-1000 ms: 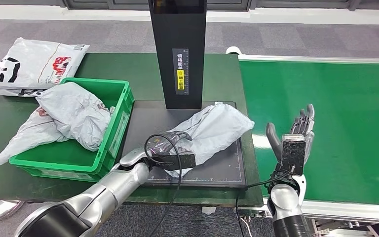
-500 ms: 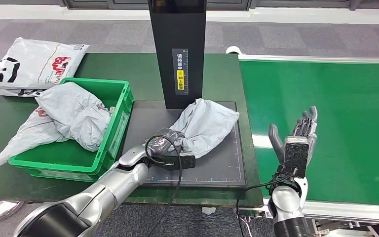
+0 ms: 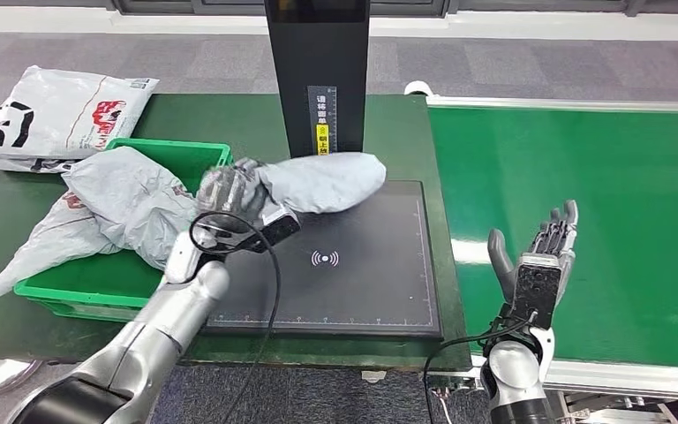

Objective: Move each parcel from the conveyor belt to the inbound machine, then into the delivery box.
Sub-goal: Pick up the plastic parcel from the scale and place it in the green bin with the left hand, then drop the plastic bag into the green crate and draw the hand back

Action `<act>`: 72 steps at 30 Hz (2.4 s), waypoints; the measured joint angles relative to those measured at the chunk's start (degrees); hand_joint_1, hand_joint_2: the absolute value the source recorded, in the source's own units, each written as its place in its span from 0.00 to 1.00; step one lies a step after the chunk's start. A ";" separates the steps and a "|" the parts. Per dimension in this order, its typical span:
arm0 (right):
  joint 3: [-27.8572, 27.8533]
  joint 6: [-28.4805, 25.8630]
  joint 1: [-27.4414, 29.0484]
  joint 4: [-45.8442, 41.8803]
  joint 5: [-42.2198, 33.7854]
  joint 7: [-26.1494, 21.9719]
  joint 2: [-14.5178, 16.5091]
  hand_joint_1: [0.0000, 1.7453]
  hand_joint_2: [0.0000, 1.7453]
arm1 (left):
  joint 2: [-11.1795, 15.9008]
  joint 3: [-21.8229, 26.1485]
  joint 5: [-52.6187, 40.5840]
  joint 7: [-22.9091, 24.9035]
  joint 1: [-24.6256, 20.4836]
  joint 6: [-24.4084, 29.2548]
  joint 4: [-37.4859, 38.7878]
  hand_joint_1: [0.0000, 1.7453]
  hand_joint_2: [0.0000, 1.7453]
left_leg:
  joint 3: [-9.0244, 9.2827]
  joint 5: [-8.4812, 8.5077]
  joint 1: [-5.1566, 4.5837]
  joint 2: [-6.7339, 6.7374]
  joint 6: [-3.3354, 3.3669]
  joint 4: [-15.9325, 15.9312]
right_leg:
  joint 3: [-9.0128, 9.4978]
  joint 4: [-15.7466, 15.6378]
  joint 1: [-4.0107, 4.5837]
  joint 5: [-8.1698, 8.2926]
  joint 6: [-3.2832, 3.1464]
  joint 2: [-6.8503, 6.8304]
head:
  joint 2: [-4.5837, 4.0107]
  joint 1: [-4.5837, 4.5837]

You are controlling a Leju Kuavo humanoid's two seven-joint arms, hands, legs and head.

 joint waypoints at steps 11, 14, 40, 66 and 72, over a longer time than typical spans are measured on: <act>-0.02 -0.61 -0.70 1.38 -1.40 -0.71 -0.06 0.00 1.00 | 4.36 30.53 -21.11 0.45 4.60 0.97 -15.50 1.00 1.00 | 0.04 0.02 0.09 0.10 -0.18 -0.07 | -0.08 0.07 0.11 -0.13 -0.20 0.15 | 0.00 0.00; -0.01 -0.64 -0.69 1.55 -1.25 -0.69 -0.06 0.00 1.00 | 4.96 35.49 -25.40 2.79 5.63 0.97 -16.69 1.00 1.00 | 0.03 -0.02 0.08 0.08 -0.23 -0.07 | -0.08 0.07 0.10 -0.15 -0.22 0.14 | 0.00 0.00; -0.19 1.29 -1.57 1.49 -0.30 -0.51 -0.17 0.00 1.00 | 13.45 26.93 -30.64 8.51 1.81 -17.89 9.05 0.00 0.75 | 0.13 -0.04 0.06 0.09 -0.30 -0.07 | -0.05 0.06 0.07 -0.14 -0.25 0.17 | 0.00 -0.02; -1.45 2.36 -1.91 1.11 0.46 0.55 -0.04 0.00 1.00 | 11.76 26.78 13.57 -1.85 2.66 -1.68 2.26 0.00 0.00 | 0.17 -0.05 0.09 -0.08 -0.32 -0.07 | 0.08 0.07 0.06 -0.20 -0.30 0.00 | 0.00 -0.02; -1.41 2.39 -2.29 1.93 0.22 0.32 0.03 0.00 1.00 | 11.06 29.23 22.25 -9.04 3.31 0.61 0.66 0.00 0.00 | 0.16 -0.05 0.09 -0.10 -0.32 -0.07 | 0.08 0.07 0.06 -0.20 -0.30 0.00 | 0.00 -0.02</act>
